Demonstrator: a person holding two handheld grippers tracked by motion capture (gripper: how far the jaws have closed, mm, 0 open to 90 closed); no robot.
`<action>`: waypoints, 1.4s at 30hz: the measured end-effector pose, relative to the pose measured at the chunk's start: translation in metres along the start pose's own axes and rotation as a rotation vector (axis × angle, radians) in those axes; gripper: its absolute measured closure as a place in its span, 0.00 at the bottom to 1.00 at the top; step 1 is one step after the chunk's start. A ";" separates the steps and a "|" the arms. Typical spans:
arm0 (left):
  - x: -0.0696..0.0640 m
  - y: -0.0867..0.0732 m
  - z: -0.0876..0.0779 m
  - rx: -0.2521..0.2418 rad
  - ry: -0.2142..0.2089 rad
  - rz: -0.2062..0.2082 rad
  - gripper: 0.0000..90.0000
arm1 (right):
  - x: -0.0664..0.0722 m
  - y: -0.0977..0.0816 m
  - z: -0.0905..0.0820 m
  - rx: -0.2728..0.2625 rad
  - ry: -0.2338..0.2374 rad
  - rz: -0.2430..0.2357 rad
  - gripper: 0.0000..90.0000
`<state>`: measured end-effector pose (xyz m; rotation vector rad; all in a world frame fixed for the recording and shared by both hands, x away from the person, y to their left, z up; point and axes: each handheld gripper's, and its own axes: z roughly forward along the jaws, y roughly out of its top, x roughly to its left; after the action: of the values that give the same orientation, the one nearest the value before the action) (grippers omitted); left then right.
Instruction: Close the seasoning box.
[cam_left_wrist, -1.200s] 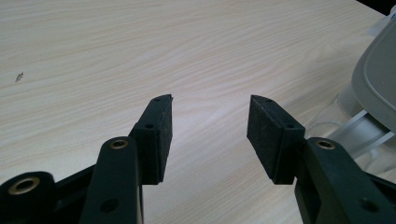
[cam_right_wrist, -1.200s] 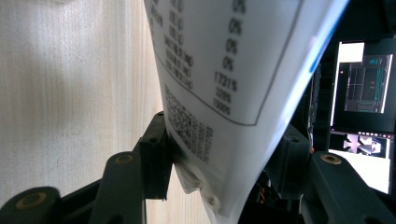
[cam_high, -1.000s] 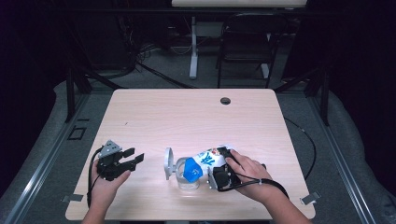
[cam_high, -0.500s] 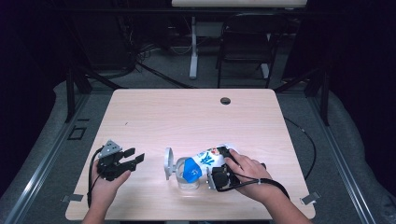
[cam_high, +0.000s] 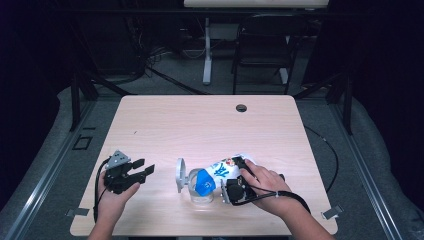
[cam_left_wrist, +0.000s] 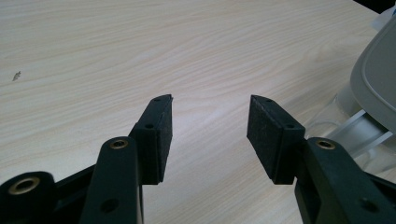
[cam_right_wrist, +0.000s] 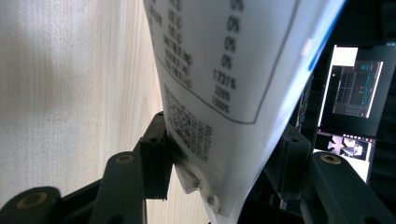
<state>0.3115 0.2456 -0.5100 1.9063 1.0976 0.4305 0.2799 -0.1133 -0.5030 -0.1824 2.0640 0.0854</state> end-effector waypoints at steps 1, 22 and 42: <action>0.000 0.000 0.000 0.000 0.000 0.000 0.57 | 0.000 0.000 0.000 0.001 0.000 -0.002 0.55; 0.000 0.000 0.000 -0.001 0.002 -0.002 0.57 | -0.001 0.002 0.001 0.006 -0.007 -0.019 0.55; 0.001 0.000 -0.001 0.001 0.000 -0.002 0.57 | -0.002 0.004 0.000 0.012 -0.027 -0.060 0.56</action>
<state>0.3114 0.2466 -0.5094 1.9055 1.0994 0.4286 0.2804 -0.1096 -0.5015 -0.2344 2.0297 0.0382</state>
